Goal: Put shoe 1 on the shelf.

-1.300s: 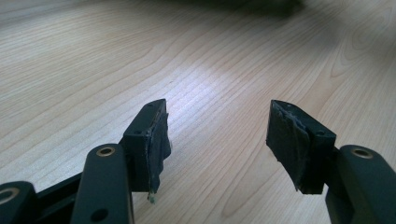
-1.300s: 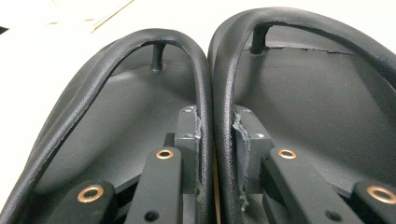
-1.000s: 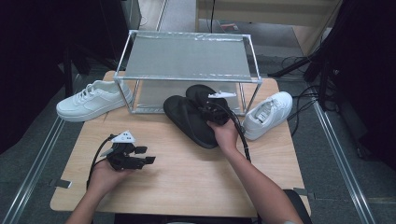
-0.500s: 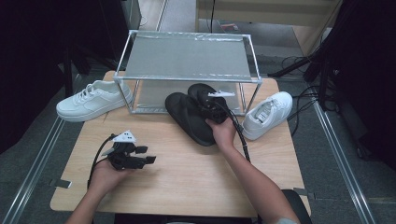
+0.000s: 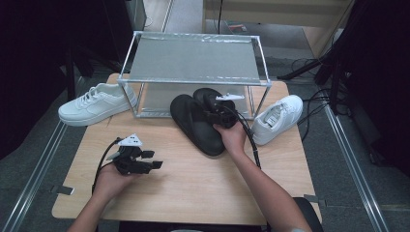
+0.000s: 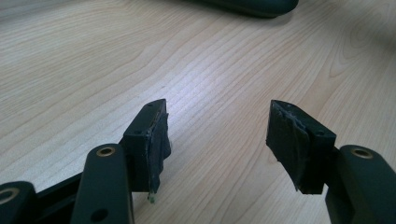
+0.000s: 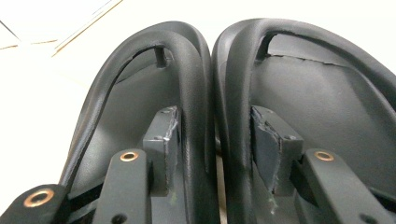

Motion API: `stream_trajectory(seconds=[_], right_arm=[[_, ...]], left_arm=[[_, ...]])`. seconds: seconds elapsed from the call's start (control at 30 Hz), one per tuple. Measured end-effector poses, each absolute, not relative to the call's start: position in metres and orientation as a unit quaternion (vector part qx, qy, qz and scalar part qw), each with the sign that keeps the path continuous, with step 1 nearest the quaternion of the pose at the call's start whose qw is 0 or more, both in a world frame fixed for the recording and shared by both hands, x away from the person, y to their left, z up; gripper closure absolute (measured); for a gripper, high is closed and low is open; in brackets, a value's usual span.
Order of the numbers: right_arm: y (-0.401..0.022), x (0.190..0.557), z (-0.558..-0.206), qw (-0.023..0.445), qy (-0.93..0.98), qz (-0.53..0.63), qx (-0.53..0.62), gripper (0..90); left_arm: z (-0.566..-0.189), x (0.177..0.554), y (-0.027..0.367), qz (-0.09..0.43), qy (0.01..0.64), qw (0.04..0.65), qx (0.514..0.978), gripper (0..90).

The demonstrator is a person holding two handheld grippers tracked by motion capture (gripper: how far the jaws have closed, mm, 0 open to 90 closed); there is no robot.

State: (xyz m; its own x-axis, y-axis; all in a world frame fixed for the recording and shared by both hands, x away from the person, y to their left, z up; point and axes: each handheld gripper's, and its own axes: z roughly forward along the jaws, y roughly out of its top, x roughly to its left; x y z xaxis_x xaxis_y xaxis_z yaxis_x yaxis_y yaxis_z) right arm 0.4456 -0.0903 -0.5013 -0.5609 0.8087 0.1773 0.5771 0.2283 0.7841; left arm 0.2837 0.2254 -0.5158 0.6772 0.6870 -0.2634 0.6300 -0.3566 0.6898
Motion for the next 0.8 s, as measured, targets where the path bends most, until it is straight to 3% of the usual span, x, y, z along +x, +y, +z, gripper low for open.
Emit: stream_trajectory(seconds=[0.33,0.8], right_arm=[[-0.098,0.430,-0.488,0.151,0.782,0.427,0.428,54.1],[-0.118,0.404,-0.483,0.105,0.780,0.464,0.405,53.9]], left_arm=[[-0.513,0.291,0.221,0.028,0.392,0.408,0.824,39.5],[-0.506,0.304,0.216,0.033,0.376,0.404,0.833,42.1]])
